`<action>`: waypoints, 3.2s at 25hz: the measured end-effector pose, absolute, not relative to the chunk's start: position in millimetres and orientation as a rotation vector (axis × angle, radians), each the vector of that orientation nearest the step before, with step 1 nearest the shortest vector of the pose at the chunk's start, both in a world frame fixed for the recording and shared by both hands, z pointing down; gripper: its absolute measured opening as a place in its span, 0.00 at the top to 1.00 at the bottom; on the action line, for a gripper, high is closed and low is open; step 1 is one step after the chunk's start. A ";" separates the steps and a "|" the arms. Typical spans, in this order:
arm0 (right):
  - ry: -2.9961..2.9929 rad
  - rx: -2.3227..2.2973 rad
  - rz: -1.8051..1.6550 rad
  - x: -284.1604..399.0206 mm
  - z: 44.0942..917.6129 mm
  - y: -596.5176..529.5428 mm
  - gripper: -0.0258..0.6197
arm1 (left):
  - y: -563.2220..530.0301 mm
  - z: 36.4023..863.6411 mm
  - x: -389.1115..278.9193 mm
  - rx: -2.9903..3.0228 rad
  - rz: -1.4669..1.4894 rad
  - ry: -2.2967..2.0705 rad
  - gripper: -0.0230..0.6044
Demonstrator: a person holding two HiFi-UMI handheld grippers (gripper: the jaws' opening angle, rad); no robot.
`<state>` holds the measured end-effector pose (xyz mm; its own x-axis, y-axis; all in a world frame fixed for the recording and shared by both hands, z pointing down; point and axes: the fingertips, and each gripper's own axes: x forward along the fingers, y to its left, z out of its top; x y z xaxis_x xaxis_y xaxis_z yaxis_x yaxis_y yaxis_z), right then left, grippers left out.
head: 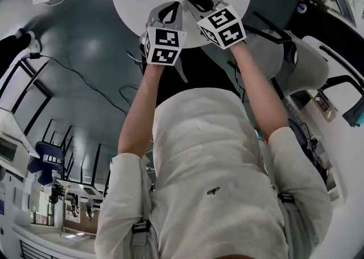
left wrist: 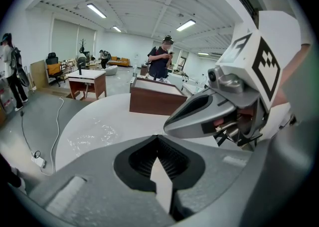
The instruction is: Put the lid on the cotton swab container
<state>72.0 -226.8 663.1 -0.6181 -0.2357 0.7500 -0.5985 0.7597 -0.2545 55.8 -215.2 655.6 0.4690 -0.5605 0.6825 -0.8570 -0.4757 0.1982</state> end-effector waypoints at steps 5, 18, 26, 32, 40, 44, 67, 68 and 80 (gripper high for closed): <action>-2.212 0.659 0.629 74.9 662.4 -228.7 0.95 | -217.8 654.2 57.0 2.172 0.671 -1.179 0.95; -2.125 0.662 0.623 72.0 660.9 -228.6 0.95 | -219.0 653.1 56.6 2.151 0.735 -1.143 0.95; -2.189 0.761 0.715 77.2 654.2 -225.4 0.95 | -214.5 646.7 51.7 2.059 0.770 -1.164 0.95; -2.267 0.807 0.844 73.8 621.0 -221.0 0.95 | -202.6 612.6 45.0 2.086 0.742 -1.201 0.95; -2.309 0.771 0.840 71.4 596.3 -199.7 0.95 | -182.9 579.4 28.1 2.111 0.717 -1.248 0.95; -2.322 0.818 0.841 68.5 580.9 -196.3 0.95 | -177.2 568.4 14.2 2.140 0.732 -1.248 0.95; -2.175 1.269 0.871 31.7 546.9 -31.2 0.95 | -24.9 540.3 -54.2 2.406 0.758 -0.876 0.95; -2.164 1.289 0.875 29.8 547.4 -22.0 0.95 | -17.1 539.4 -57.8 2.414 0.758 -0.857 0.95; -2.119 1.458 0.873 12.1 497.5 76.4 0.95 | 46.9 486.9 -95.3 2.492 0.647 -0.756 0.95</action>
